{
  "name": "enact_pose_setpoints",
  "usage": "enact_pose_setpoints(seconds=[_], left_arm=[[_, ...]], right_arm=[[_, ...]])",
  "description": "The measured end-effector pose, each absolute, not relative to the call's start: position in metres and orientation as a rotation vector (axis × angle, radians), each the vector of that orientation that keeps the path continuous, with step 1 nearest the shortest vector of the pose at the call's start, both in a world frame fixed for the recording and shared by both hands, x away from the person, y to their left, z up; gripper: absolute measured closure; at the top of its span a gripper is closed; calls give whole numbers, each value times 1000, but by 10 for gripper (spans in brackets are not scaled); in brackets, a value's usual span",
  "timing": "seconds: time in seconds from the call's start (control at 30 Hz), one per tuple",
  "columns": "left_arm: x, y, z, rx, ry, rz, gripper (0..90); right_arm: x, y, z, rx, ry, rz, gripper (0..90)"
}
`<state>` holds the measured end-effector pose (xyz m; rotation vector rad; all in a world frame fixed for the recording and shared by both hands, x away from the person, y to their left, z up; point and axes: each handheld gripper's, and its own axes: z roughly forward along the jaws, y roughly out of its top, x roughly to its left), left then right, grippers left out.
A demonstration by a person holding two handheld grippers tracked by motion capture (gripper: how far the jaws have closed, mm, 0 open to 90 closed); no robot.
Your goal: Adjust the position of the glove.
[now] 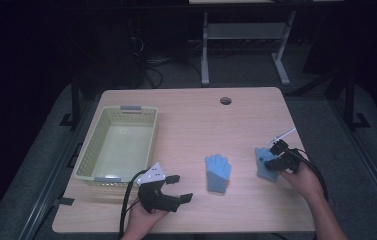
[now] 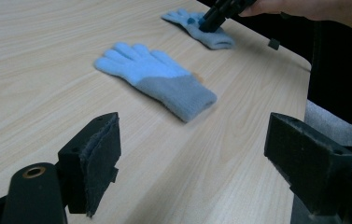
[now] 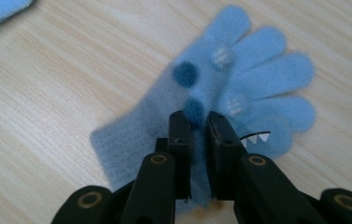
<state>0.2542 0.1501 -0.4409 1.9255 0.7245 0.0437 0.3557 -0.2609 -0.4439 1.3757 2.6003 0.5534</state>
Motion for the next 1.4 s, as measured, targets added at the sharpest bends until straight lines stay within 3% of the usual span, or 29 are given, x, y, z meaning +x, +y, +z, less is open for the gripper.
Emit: enact_pose_setpoints(seconds=[0.9,1.4], left_arm=[[255,156,-438,1896,743,68,178],[254,154,-439,1909,737,70,178]], right_arm=[[339,-242,-400,1339,2561,689,834],[334,-204,-368,1197,2600,730,830]])
